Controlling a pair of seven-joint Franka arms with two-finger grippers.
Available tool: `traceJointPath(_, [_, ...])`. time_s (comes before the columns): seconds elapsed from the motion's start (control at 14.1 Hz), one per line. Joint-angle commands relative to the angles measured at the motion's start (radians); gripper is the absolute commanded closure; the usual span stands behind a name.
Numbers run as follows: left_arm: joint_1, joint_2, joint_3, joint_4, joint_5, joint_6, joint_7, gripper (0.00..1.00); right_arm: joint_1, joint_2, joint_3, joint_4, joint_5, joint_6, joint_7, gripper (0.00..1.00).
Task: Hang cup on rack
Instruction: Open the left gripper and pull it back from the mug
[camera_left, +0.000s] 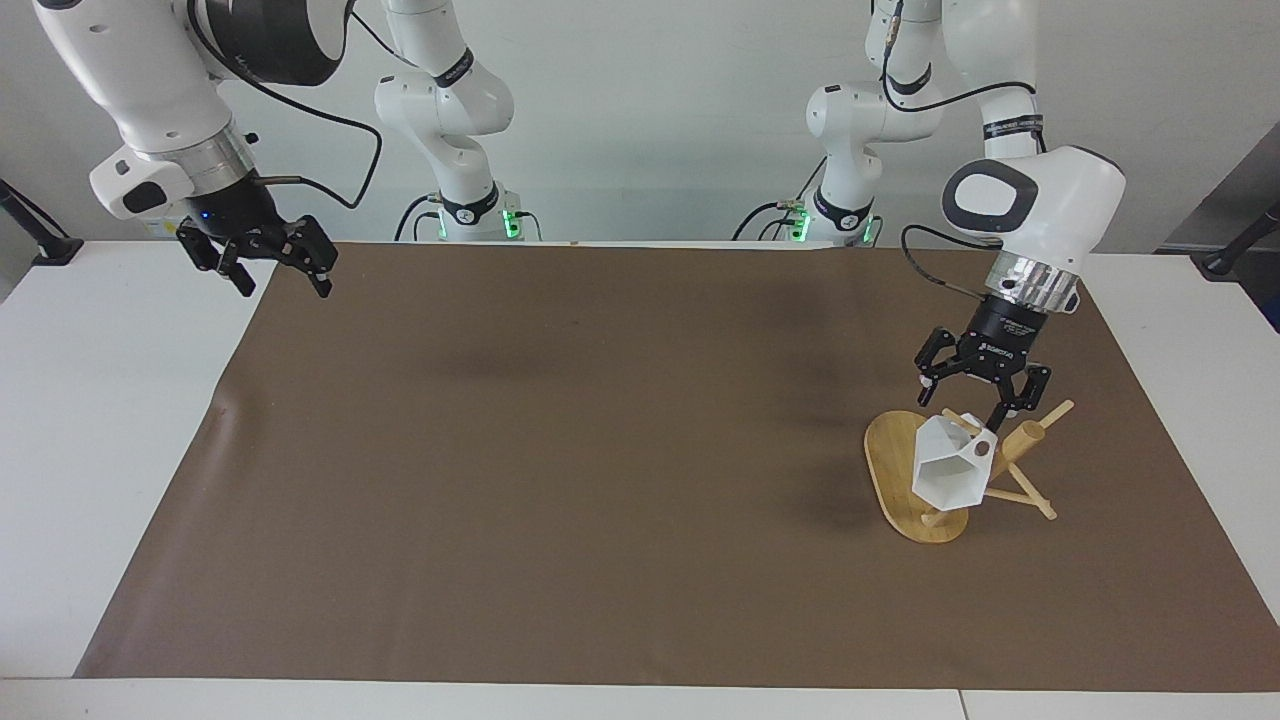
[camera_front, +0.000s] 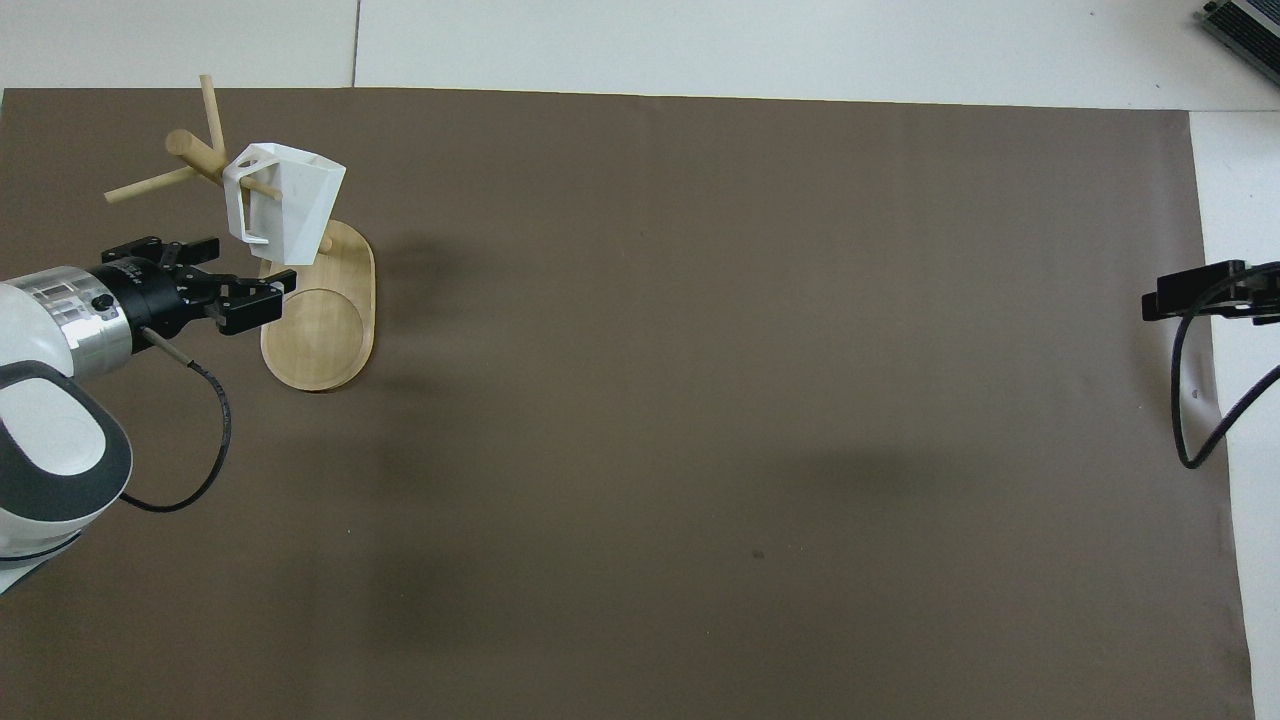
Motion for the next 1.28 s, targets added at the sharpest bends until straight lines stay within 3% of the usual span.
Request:
traceJointPath(0.0, [0.046, -0.079, 0.001, 0.005, 0.156, -0.169, -0.015, 0.00, -0.004, -0.006, 0.009, -0.003, -0.017, 0.001, 0.015, 0.00])
traceJointPath(0.28, [0.071, -0.128, -0.004, 0.067, 0.378, -0.376, 0.048, 0.00, -0.005, -0.011, 0.009, -0.004, -0.018, -0.019, 0.008, 0.00])
traceJointPath(0.43, [0.071, -0.134, -0.002, 0.093, 0.403, -0.427, 0.147, 0.00, -0.005, -0.013, 0.009, -0.004, -0.018, -0.048, 0.008, 0.00])
traceJointPath(1.06, [0.146, -0.110, 0.007, 0.290, 0.417, -0.635, 1.006, 0.00, -0.005, -0.020, 0.006, -0.012, -0.015, -0.060, 0.012, 0.00])
traceJointPath(1.21, [0.143, -0.096, 0.005, 0.345, 0.524, -0.690, 1.153, 0.00, -0.005, -0.020, 0.006, -0.012, -0.015, -0.062, 0.012, 0.00])
